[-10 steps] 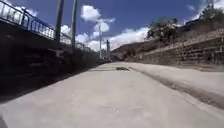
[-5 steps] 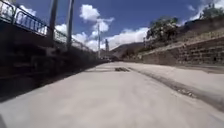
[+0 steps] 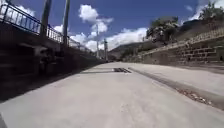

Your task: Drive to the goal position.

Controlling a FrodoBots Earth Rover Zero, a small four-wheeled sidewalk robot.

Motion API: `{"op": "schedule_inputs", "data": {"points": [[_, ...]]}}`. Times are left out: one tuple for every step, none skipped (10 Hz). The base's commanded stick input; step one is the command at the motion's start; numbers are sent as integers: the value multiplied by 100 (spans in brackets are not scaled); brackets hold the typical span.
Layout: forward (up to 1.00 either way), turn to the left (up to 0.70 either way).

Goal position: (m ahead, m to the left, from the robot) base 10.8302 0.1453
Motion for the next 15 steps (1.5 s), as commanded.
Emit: {"op": "schedule_inputs", "data": {"points": [[100,-1],[100,-1],[100,-1],[100,-1],[100,-1],[100,-1],[100,-1],[100,-1],[100,-1],[100,-1],[100,-1],[100,-1],[100,-1],[100,-1],[100,-1]]}}
